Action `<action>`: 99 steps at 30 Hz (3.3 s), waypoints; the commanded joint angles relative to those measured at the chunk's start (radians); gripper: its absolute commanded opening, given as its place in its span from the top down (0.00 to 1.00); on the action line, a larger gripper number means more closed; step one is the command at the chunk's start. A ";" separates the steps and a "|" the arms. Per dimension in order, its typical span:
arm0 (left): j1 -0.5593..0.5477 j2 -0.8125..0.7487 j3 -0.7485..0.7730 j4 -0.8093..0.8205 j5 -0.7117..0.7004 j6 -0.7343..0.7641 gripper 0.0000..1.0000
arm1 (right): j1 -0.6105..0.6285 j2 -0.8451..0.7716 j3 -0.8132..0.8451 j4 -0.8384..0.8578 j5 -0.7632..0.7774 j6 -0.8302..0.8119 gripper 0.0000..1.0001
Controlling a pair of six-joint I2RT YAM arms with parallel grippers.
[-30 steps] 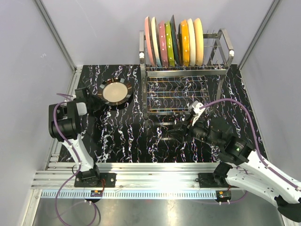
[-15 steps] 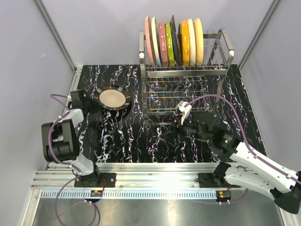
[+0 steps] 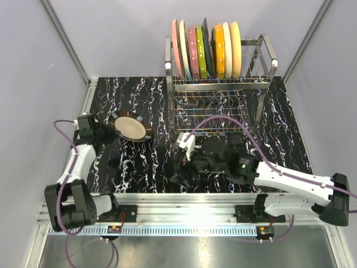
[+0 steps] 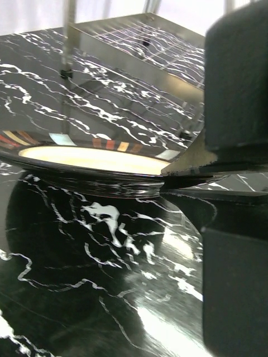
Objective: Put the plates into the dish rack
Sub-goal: Pass the plate from the left arm to the right
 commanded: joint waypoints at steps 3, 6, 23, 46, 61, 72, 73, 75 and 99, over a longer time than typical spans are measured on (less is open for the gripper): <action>-0.002 -0.170 -0.015 -0.015 0.054 0.040 1.00 | 0.102 0.086 0.086 0.065 0.137 -0.090 0.02; -0.002 -0.255 -0.067 -0.032 0.080 0.034 1.00 | 0.137 0.154 0.128 0.091 0.163 -0.115 0.00; -0.005 -0.562 -0.151 -0.227 0.094 0.089 1.00 | 0.195 0.701 0.371 0.327 0.507 -0.318 0.00; -0.026 -0.559 -0.134 -0.233 0.134 0.086 1.00 | 0.194 1.018 0.569 0.408 0.608 -0.446 0.00; -0.028 -0.536 -0.128 -0.205 0.158 0.085 1.00 | 0.194 0.984 0.488 0.473 0.640 -0.408 0.22; -0.026 -0.514 -0.128 -0.196 0.207 0.039 1.00 | 0.194 0.945 0.392 0.588 0.639 -0.395 0.23; -0.028 -0.511 -0.126 -0.196 0.212 0.033 1.00 | 0.194 0.947 0.392 0.591 0.640 -0.403 0.24; -0.028 -0.506 -0.117 -0.204 0.218 0.023 1.00 | 0.194 0.949 0.392 0.605 0.651 -0.426 0.26; -0.025 -0.402 0.016 -0.164 0.281 -0.033 0.39 | 0.276 0.772 0.320 0.611 0.633 -0.429 1.00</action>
